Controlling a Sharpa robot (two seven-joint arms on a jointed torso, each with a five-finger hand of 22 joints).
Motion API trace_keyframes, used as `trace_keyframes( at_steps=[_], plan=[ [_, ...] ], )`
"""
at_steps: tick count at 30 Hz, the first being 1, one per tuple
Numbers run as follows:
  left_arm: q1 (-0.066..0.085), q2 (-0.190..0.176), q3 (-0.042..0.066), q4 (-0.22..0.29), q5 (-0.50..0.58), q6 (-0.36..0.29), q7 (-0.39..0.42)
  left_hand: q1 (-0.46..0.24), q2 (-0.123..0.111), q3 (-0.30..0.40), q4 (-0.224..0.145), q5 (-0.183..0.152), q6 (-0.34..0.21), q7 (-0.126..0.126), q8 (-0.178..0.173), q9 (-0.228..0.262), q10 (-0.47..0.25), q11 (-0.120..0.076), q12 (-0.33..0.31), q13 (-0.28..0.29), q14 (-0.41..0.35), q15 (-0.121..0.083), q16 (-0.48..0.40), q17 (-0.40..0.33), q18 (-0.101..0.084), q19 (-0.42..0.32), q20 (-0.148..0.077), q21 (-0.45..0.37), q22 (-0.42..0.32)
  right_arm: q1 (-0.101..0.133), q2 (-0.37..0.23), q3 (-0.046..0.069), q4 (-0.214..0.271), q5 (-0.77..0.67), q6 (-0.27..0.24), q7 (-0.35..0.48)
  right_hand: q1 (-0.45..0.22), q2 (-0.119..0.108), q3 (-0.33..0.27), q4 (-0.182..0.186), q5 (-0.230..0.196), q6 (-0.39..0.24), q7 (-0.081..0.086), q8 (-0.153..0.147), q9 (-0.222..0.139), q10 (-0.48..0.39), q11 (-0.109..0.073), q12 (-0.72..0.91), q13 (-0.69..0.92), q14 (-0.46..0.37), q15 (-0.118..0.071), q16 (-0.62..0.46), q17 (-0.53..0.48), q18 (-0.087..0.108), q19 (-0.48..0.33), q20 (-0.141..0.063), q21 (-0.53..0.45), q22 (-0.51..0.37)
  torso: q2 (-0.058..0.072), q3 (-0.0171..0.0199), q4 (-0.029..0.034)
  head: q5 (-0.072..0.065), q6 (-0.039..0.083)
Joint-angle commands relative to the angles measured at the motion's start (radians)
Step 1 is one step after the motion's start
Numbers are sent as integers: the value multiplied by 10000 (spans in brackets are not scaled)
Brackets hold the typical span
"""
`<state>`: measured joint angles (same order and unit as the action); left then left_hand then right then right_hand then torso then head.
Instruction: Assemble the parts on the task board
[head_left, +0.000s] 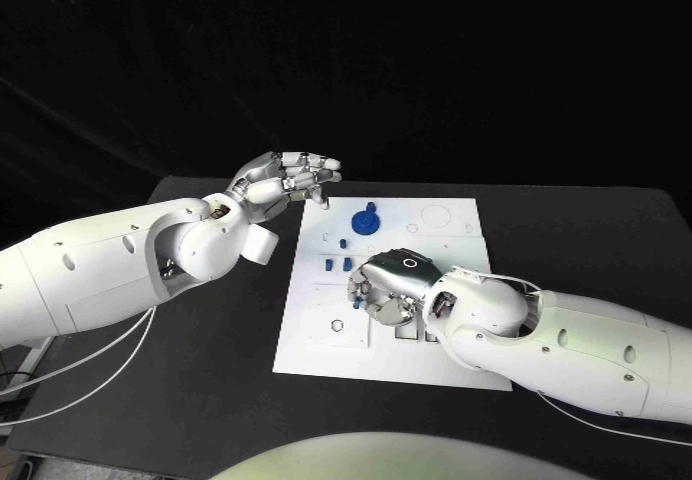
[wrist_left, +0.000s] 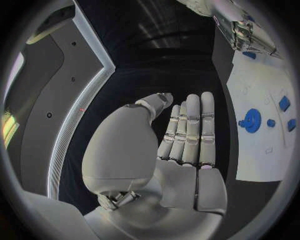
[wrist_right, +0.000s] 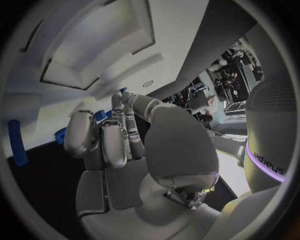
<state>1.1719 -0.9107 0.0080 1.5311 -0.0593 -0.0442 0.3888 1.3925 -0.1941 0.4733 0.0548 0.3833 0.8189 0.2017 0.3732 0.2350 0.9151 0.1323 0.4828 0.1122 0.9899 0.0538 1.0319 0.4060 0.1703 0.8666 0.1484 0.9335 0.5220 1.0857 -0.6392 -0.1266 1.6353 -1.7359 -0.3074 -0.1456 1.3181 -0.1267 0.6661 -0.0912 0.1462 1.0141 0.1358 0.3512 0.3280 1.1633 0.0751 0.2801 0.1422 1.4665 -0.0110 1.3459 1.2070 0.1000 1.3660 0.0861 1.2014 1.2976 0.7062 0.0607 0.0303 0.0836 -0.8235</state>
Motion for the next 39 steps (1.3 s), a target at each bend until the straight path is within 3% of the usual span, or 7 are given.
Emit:
trace_keyframes(
  at_steps=[1,9,16,21,23,32,39],
  plan=[
    [1,11,6,27,-38,190,30,-52,66,1,-52,-14,-27,36,-63,-13,-15,66,-40,-15,6,91,-35,-13,129,48,51,-46,-17,-25,38,-35,-3,-74,428,-44,-124,-29,-73,26,-62,-24,56,72,38,35,-77,55,25,404,-12,62,-22,-91,-29,45,-59,-4,1,-5,-2,-34,8],
    [1,7,6,35,-38,174,25,-50,76,4,-54,-12,-28,38,-65,-14,-17,67,-43,-17,6,91,-36,-14,130,48,52,-49,-19,-25,116,-94,-91,-3,682,-63,-226,-54,-179,67,-51,-62,47,84,71,3,-77,23,62,393,-9,63,-48,-73,-80,54,-143,-48,4,6,3,-43,-24],
    [1,1,6,36,-38,173,21,-40,90,12,-61,-9,-28,37,-67,-14,-17,66,-44,-18,5,90,-38,-16,132,49,53,-51,-20,-25,126,-123,-142,11,558,-96,-371,-113,-298,133,23,-346,126,-34,68,-263,14,-171,77,380,59,100,-51,-60,-134,101,-245,-88,0,-3,3,-45,-36],
    [1,-9,6,35,-38,174,10,-40,90,12,-61,-9,-28,37,-67,-14,-17,66,-44,-18,5,90,-38,-16,132,49,53,-51,-20,-25,67,-129,-158,34,114,-69,-610,-497,-364,209,59,-1569,655,-691,-174,-1538,525,-645,-87,280,478,73,-226,7,-385,417,-705,-355,0,0,-2,-65,-25],
    [1,-12,6,35,-38,177,5,-40,90,12,-61,-9,-28,37,-67,-14,-17,66,-44,-18,5,90,-38,-16,132,49,53,-51,-20,-25,30,-130,-149,41,-22,-47,-623,-596,-411,202,53,-1843,724,-820,-225,-1767,607,-612,-105,225,548,12,-361,46,-478,503,-863,-450,-4,-2,-3,-72,-14],
    [1,-50,5,21,-38,209,-27,-36,99,14,-69,-9,-31,41,-72,-16,-20,68,-48,-20,4,91,-41,-18,134,50,54,-54,-22,35,-431,-104,311,123,-580,43,-614,-722,-554,193,80,-1997,563,-847,-231,-2134,537,-386,-84,139,512,-92,-587,116,-606,540,-1090,-579,-8,-7,2,-97,32],
    [1,-83,4,32,-37,214,-35,-36,99,14,-69,-9,-31,41,-72,-16,-20,68,-48,-20,4,91,-41,-18,134,50,54,-54,-22,404,-1271,21,946,1014,-801,-4,-596,-618,-572,270,177,-1673,506,-641,-151,-2129,491,5,-7,195,476,30,-495,77,-468,509,-919,-447,2,-18,-14,-190,123]
  ],
)
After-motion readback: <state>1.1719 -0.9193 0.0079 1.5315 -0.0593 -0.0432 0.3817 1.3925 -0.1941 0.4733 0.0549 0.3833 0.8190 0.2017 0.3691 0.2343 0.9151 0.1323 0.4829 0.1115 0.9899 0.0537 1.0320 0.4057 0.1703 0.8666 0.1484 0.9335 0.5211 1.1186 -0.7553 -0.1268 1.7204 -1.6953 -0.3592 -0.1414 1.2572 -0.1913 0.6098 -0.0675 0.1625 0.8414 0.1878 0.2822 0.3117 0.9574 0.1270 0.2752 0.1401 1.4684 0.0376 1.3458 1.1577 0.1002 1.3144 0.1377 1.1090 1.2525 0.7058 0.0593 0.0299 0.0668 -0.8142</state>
